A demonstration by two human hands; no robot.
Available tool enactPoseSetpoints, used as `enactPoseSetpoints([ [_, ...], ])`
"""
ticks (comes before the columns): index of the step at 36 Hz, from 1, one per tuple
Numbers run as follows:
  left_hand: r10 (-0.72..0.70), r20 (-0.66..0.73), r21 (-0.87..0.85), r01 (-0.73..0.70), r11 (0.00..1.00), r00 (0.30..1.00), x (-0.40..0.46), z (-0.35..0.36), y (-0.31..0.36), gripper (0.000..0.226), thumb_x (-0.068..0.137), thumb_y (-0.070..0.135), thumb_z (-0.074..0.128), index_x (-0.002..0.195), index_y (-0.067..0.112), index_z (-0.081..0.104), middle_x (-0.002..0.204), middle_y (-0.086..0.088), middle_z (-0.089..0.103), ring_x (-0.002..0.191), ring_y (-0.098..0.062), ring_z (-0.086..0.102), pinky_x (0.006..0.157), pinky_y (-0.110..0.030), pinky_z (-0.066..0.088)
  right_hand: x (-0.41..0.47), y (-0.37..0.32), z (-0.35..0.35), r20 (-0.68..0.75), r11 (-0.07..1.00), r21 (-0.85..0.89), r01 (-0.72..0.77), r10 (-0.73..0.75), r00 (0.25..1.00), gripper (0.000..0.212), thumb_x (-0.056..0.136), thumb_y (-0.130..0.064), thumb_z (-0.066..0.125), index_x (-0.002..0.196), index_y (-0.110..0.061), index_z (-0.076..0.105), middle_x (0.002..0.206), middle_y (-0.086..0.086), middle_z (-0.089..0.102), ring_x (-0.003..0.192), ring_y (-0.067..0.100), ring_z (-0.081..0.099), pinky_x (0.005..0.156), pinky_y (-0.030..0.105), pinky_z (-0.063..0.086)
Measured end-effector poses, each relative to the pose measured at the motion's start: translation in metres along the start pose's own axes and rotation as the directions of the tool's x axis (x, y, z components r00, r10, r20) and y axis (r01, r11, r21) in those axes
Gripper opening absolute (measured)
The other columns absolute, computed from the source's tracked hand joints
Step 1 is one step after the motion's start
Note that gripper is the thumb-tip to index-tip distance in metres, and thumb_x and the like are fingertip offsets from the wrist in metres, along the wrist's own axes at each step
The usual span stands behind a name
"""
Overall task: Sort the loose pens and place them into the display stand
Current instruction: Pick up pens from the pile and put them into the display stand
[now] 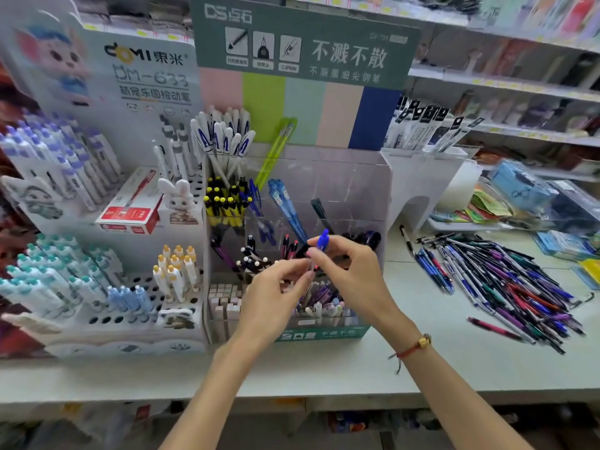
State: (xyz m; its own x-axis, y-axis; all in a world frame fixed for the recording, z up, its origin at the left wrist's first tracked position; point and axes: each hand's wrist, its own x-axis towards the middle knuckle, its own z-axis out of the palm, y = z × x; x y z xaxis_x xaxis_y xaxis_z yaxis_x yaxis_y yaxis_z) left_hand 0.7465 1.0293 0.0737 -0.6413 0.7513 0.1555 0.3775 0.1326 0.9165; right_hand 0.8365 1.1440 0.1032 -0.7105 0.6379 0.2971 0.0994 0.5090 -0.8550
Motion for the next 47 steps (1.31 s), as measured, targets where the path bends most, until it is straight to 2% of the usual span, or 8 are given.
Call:
enactPoseSetpoints([
  [7,0.274,-0.366,0.527,-0.044,0.849,0.890,0.029,-0.042,-0.012,0.047,0.089,0.024,0.064,0.134,0.018,0.051,0.142,-0.001,0.044,0.132,-0.018,0.037,0.109,-0.035,0.029,0.031,-0.023,-0.004,-0.284,0.964,0.244,0.105,-0.033,0.958,0.017,0.096,-0.007,0.054,0.111,-0.015,0.054,0.099,-0.004,0.069,0.085,0.010,0.069,0.083,0.024,0.055],
  [12,0.326,-0.241,0.758,-0.033,0.652,0.914,0.054,-0.076,-0.035,0.070,0.085,0.018,0.068,0.146,0.016,0.035,0.153,-0.012,0.030,0.142,-0.028,0.023,0.117,-0.045,0.019,0.074,-0.041,0.026,-0.248,0.961,-0.034,0.273,-0.273,0.929,0.014,0.098,-0.010,0.050,0.111,-0.014,0.046,0.098,0.000,0.068,0.088,0.011,0.065,0.078,0.026,0.053],
  [17,0.297,-0.156,0.784,-0.065,0.617,0.942,0.055,-0.087,-0.039,0.079,0.081,0.014,0.070,0.149,0.021,0.030,0.152,-0.007,0.032,0.134,-0.030,0.039,0.109,-0.046,0.033,0.109,-0.037,0.049,0.106,0.811,-0.483,0.330,-0.320,0.941,0.023,0.100,-0.016,0.046,0.121,-0.007,0.046,0.085,0.010,0.062,0.074,0.029,0.059,0.061,0.041,0.046],
  [23,0.304,-0.128,0.806,-0.079,0.587,0.944,0.057,-0.093,-0.037,0.075,0.082,0.017,0.068,0.148,0.023,0.033,0.147,-0.005,0.039,0.133,-0.025,0.039,0.110,-0.043,0.032,0.114,-0.023,0.063,0.255,0.563,-0.730,0.389,-0.304,0.918,0.024,0.090,-0.015,0.060,0.113,-0.013,0.065,0.116,0.011,0.056,0.110,0.031,0.046,0.083,0.039,0.041],
  [31,0.358,-0.098,0.791,-0.145,0.594,0.929,0.059,-0.095,-0.030,0.066,0.083,0.013,0.067,0.143,0.017,0.041,0.143,-0.005,0.046,0.137,-0.023,0.037,0.113,-0.039,0.027,0.103,-0.014,0.061,0.199,0.702,-0.617,0.356,-0.298,0.934,0.047,0.085,-0.017,0.067,0.130,-0.016,0.052,0.130,0.004,0.045,0.115,0.024,0.049,0.074,0.038,0.054],
  [37,0.416,-0.126,0.753,-0.187,0.631,0.901,0.051,-0.090,-0.018,0.054,0.085,0.014,0.065,0.137,0.015,0.049,0.140,-0.004,0.049,0.133,-0.022,0.041,0.113,-0.041,0.031,0.067,-0.015,0.013,0.121,0.754,-0.547,0.364,-0.359,0.925,0.033,0.088,-0.022,0.066,0.120,-0.023,0.060,0.124,-0.007,0.051,0.103,0.014,0.055,0.068,0.031,0.052],
  [41,0.458,-0.087,0.676,-0.285,0.680,0.885,0.048,-0.059,0.012,0.038,0.085,0.015,0.066,0.123,0.017,0.060,0.121,0.003,0.062,0.109,-0.017,0.058,0.091,-0.032,0.048,0.038,0.005,-0.039,0.096,0.785,-0.574,0.234,-0.219,0.971,0.022,0.088,-0.021,0.067,0.109,-0.026,0.066,0.099,-0.014,0.059,0.080,0.006,0.056,0.067,0.030,0.051],
  [47,0.428,0.172,0.590,-0.441,0.676,0.887,0.062,0.024,0.055,0.026,0.093,0.024,0.055,0.117,0.026,0.063,0.110,0.012,0.066,0.098,-0.012,0.064,0.072,-0.031,0.051,0.007,0.057,-0.136,0.159,0.618,-0.779,-0.108,0.361,0.919,0.025,0.092,-0.036,0.058,0.116,-0.029,0.062,0.092,-0.014,0.061,0.080,0.009,0.057,0.077,0.031,0.050],
])
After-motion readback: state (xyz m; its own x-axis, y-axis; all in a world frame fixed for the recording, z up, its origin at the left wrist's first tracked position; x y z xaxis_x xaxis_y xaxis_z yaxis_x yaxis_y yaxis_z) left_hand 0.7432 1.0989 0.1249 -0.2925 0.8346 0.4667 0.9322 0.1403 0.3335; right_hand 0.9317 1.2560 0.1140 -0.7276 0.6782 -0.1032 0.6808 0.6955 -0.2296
